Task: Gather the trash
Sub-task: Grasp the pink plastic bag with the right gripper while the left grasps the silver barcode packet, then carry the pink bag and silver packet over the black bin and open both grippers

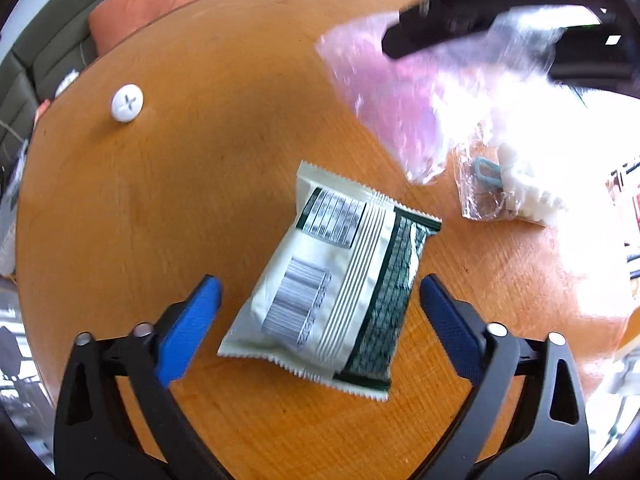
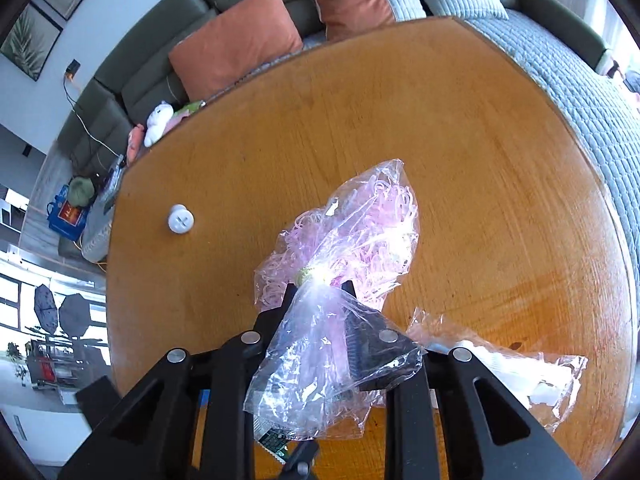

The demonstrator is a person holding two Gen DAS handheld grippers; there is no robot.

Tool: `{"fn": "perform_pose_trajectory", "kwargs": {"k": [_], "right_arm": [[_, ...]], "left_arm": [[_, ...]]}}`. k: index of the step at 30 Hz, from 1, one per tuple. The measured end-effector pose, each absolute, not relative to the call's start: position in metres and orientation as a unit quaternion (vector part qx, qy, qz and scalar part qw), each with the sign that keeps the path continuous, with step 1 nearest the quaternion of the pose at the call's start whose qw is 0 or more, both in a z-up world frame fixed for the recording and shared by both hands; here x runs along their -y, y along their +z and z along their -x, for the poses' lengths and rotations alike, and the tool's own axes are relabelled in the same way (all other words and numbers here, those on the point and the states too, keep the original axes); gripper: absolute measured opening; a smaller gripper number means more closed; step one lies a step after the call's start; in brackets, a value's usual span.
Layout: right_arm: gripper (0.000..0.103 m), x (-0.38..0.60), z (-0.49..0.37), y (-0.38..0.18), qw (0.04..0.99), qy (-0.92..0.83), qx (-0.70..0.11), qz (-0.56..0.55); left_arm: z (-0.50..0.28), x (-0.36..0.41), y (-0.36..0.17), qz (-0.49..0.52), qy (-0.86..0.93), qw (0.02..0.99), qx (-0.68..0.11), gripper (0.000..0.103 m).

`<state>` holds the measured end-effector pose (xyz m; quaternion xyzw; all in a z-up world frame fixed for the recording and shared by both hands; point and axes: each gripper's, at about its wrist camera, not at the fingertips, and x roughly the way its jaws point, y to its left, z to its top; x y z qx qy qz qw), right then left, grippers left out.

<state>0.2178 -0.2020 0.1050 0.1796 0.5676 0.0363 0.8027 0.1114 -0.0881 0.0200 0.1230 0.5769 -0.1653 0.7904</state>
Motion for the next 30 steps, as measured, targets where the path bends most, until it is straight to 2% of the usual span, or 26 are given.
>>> {"fn": "perform_pose_trajectory", "kwargs": {"k": [2, 5, 16, 30], "right_arm": [[0.024, 0.202, -0.217, 0.109, 0.806, 0.037, -0.563, -0.179], [0.024, 0.197, -0.214, 0.113, 0.809, 0.039, -0.560, -0.173], [0.024, 0.155, -0.203, 0.129, 0.817, 0.063, -0.554, -0.150], [0.024, 0.014, -0.188, 0.135, 0.806, 0.153, -0.565, -0.094]], "left_arm": [[-0.113, 0.089, 0.017, -0.114, -0.178, 0.790, -0.576, 0.072], [-0.118, 0.083, 0.017, -0.100, -0.183, 0.796, -0.568, 0.066], [-0.099, 0.016, 0.029, -0.036, -0.146, 0.815, -0.560, 0.064], [-0.043, -0.118, 0.057, 0.024, -0.053, 0.843, -0.535, 0.064]]}}
